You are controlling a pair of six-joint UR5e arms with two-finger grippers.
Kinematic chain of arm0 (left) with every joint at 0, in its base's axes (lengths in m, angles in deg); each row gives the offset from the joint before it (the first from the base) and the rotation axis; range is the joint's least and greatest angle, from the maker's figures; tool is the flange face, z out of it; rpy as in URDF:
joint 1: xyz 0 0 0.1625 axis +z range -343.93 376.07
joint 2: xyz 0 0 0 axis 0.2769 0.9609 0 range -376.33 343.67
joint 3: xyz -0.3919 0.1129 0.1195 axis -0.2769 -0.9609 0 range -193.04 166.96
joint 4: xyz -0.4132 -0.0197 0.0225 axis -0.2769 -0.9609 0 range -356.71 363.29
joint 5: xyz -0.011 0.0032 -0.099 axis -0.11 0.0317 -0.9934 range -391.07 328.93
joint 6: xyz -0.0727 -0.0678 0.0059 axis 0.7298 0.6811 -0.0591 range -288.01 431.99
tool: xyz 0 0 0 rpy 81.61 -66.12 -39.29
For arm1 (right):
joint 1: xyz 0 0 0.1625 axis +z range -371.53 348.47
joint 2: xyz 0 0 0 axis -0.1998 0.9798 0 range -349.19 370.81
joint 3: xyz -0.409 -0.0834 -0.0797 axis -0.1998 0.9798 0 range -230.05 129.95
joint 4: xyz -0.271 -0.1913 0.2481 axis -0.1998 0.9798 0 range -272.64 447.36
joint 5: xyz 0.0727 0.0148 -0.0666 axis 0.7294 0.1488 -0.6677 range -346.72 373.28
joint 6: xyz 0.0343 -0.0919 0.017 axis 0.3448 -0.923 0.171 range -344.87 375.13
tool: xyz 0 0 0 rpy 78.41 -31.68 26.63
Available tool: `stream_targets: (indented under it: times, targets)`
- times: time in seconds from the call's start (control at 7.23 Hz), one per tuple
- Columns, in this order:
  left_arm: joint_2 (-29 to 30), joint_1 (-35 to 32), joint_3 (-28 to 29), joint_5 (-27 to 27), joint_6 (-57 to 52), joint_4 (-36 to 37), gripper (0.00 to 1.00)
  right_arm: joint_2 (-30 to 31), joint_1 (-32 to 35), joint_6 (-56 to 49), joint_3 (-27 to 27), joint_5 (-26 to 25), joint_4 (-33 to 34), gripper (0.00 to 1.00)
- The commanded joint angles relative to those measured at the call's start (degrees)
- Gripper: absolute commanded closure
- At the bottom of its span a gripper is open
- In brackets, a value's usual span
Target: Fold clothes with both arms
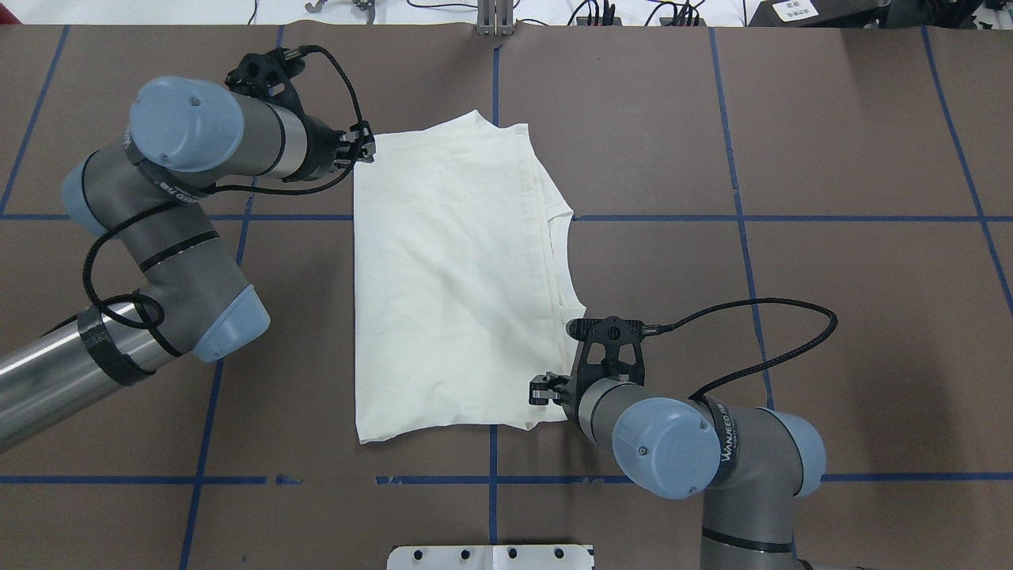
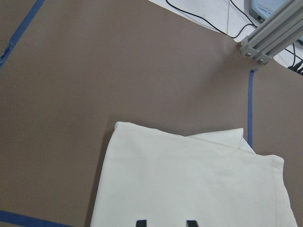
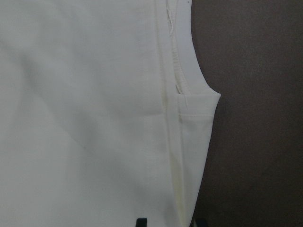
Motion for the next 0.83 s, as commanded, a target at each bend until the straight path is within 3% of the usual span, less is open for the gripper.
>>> stream_targets:
  times: [0.0,0.28,0.69]
  targets:
    - [-0.1,-0.1,-1.5,-0.1,0.0,0.1,0.61,-0.1,-0.8,12.8,-0.4,-0.1,-0.4,0.22]
    - [-3.4,-0.9,-11.9,-4.0,0.0,4.7,0.61,-2.0,-1.7,28.8,0.3,-0.1,-0.7,0.22]
    - [-3.5,-1.2,-13.7,-4.3,0.0,6.0,0.61,-2.5,-1.5,35.0,0.8,-0.1,-0.8,0.23]
